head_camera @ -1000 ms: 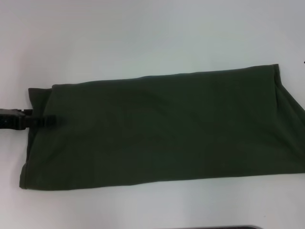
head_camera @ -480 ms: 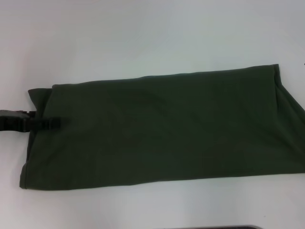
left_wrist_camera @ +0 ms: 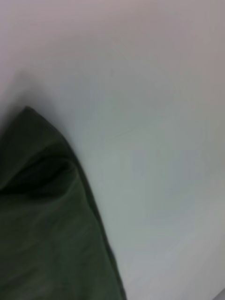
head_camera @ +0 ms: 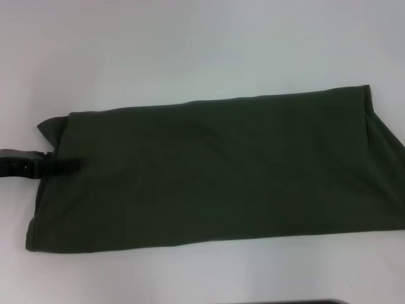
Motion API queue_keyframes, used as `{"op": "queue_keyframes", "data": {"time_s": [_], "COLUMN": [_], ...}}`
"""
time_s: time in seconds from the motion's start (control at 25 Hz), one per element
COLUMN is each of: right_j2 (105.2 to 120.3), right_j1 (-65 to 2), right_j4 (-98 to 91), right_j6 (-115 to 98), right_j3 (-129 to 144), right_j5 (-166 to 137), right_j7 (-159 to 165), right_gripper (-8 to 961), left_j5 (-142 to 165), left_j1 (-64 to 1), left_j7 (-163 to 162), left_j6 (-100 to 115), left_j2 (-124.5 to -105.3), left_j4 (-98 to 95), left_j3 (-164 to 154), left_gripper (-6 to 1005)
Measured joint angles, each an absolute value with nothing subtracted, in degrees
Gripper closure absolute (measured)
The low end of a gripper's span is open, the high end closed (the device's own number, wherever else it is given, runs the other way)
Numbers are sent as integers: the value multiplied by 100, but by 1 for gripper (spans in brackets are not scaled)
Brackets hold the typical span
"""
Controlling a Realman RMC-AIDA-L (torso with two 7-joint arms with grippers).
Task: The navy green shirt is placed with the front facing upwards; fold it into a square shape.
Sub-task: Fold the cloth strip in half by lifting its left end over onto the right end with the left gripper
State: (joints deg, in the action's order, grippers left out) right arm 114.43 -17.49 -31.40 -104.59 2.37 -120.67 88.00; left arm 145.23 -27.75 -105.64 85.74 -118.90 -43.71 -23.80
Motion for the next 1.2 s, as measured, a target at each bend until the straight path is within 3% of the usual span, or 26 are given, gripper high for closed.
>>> {"op": "queue_keyframes", "data": {"time_s": [0.36,0.56,0.8,1.2], "right_j2": [11443,11443,11443,11449], "right_j1": [-1738,-1739,-1741,-1736], "right_j4": [-3146,-3147,-3154,-3141], "right_j6": [-10518,-10521,-10518,-10454], "right_j3": [237,234,228,510], "right_j5": [-12067,-12067,-12067,-12107], "right_j7": [8803,8800,8798,8782], "right_gripper": [559,565,573,585], "left_j5": [14544,14525,14406,14258], "left_j1": [-2766,-2788,-2824,-2832], "left_j7": [-10619,-10632,-10634,-10699], "left_j6": [8516,8560,8646,9253], "left_j2": [-11933,-11913,-11887,-11813], "left_j4": [-4381,-4392,-4408,-4685], "left_j3": [-2474,-2446,-2426,-2028], "left_gripper": [509,753,930,929]}}
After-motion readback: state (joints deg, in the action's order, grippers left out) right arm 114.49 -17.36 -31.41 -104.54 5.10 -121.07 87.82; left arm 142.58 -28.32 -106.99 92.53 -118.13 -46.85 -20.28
